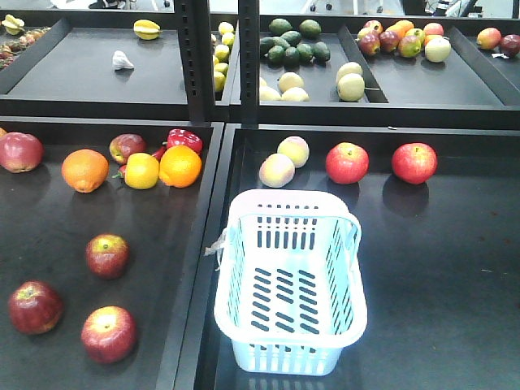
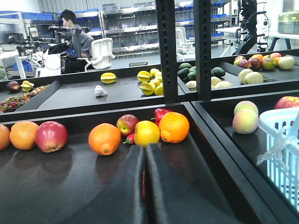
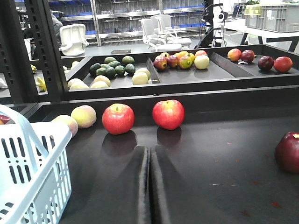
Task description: Pick three apples into basket with both arms
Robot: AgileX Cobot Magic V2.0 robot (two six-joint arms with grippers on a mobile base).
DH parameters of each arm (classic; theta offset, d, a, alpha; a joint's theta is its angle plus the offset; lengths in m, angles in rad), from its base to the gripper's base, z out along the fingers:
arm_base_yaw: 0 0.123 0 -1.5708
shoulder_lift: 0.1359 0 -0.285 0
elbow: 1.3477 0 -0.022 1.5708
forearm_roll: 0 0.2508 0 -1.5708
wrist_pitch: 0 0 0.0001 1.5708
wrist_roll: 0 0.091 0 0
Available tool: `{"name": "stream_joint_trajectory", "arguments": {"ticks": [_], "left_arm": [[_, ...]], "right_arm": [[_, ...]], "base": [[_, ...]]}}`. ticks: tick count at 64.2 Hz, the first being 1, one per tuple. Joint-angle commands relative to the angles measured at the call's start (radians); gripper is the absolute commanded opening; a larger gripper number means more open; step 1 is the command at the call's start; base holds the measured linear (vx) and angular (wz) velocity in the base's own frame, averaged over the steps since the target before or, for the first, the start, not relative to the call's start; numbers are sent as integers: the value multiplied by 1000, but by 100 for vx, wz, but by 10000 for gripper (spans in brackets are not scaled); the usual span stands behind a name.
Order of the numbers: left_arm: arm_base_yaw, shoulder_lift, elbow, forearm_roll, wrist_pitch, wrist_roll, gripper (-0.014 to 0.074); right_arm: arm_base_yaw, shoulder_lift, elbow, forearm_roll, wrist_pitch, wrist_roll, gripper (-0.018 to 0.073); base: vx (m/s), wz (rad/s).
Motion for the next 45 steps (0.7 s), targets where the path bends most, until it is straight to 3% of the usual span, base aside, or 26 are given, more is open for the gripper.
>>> {"name": "stream_joint_trajectory", "arguments": {"ticks": [1, 17, 22, 35, 39, 45], "left_arm": [[-1, -23, 27, -6, -74, -6, -7], [-1, -23, 26, -40, -87, -20, -8], [-1, -23, 25, -122, -87, -75, -8], [-1, -23, 25, -479, -90, -350, -7], [-1, -23, 25, -521, -81, -356, -7], [-1, -23, 22, -523, -103, -356, -7]], "right_arm": [[-6, -8, 9, -3, -75, -9, -3], [-6, -8, 9, -3, -75, -9, -3], [-6, -8, 9, -3, -75, -9, -3], [-6, -8, 9, -3, -75, -9, -3], [-6, -8, 9, -3, -75, -9, -3], [-6, -8, 9, -3, -75, -9, -3]], "base": [[0, 0], [0, 0], [0, 0], [0, 0], [0, 0], [0, 0]]}}
